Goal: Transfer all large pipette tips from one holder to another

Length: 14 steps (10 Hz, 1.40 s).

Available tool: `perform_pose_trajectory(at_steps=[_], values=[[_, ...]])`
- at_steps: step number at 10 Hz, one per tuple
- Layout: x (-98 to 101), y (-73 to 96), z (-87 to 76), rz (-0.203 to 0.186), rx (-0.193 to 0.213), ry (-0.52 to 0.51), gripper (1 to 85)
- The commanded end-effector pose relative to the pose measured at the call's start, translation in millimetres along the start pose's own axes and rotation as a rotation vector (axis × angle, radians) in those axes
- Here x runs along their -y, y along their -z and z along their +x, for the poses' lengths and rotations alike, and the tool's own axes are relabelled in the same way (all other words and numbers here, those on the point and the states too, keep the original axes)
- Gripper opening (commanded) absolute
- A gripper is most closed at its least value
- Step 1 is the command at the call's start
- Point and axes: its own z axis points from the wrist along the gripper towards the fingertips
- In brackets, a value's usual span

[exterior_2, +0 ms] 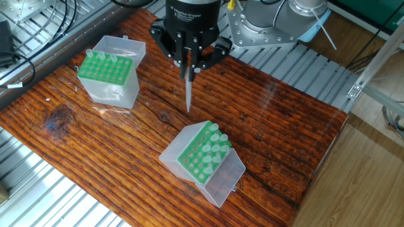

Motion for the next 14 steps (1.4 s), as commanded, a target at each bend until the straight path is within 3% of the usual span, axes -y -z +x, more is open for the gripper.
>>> perform_pose_trajectory(at_steps=[1,3,6,8,10,11,13,14], values=[[2.3,1.4,-6.7,0.006,0.029,-0.046,13.3],[45.8,2.5,-9.8,-0.028,0.017,0.022,13.3],[112.1,9.9,-3.8,-0.046,-0.013,0.135,13.3],[136.4,-1.7,8.3,-0.033,0.006,0.185,13.3],[143.1,-6.9,12.6,-0.031,0.02,0.216,14.0],[136.6,-6.6,17.6,-0.058,0.003,0.197,14.7],[133.6,-6.4,14.9,-0.069,0.012,0.114,14.7],[130.5,-6.0,7.5,-0.08,0.038,0.047,14.7]])
